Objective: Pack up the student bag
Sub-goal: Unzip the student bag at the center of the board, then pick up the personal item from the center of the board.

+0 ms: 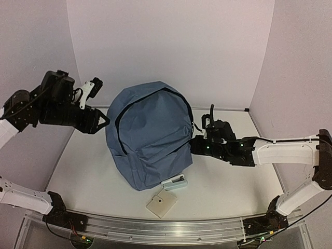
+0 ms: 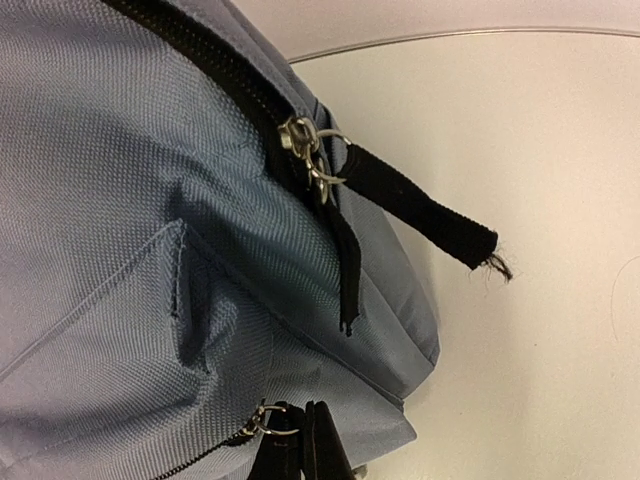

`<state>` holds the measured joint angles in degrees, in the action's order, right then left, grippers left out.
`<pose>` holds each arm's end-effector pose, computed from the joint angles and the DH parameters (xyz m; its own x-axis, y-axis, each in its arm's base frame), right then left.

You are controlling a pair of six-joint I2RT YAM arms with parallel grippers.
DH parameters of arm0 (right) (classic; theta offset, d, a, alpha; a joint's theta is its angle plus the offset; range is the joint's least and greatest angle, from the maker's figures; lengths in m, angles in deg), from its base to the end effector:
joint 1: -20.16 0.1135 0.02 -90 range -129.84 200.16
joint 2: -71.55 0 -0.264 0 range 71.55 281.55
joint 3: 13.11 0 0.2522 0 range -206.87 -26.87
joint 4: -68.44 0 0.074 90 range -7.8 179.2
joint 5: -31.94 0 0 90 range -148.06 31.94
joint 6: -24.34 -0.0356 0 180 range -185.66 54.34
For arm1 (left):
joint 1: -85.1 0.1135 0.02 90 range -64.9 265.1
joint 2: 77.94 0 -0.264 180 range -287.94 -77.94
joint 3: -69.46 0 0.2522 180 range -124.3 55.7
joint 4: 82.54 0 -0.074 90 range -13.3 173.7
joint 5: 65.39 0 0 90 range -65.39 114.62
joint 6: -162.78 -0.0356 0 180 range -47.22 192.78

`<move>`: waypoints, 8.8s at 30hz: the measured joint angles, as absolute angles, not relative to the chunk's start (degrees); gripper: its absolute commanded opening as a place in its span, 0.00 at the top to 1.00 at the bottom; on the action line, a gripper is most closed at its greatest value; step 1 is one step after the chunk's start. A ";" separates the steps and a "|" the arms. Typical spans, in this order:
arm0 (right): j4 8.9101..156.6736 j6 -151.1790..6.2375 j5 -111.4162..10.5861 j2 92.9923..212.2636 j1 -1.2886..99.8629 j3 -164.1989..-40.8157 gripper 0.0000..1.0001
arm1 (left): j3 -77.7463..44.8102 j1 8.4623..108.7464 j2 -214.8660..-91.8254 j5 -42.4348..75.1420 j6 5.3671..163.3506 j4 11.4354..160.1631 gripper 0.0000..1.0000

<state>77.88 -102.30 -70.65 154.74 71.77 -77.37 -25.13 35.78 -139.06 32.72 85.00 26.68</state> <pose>0.2066 0.2483 0.2421 -0.6222 0.1526 -0.7678 -0.3421 0.8292 0.4420 0.1275 -0.1406 0.4175 -0.5296 0.2946 -0.7954 0.5787 0.8112 -0.0848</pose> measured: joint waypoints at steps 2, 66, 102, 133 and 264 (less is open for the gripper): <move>76.75 -101.58 -70.53 155.66 70.66 -77.37 1.00 | -32.58 35.78 -141.99 30.83 83.20 24.16 0.42; 70.13 -108.78 -60.75 154.85 67.32 -73.30 0.56 | -48.44 25.90 -188.72 17.29 89.37 34.09 0.77; 75.75 -122.11 -61.77 148.21 77.19 -71.38 1.00 | -46.49 25.25 -190.15 35.12 89.55 32.10 0.85; 75.94 -120.19 -62.33 147.94 77.22 -69.99 1.00 | -21.64 19.32 -166.35 -0.45 88.51 52.48 0.50; 86.22 -110.38 -64.09 128.16 85.44 -74.79 0.20 | -10.57 20.12 -154.47 6.64 111.01 71.64 1.00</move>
<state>86.22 -110.38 -64.09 128.16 85.44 -74.79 -10.57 20.12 -154.47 6.64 111.01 71.64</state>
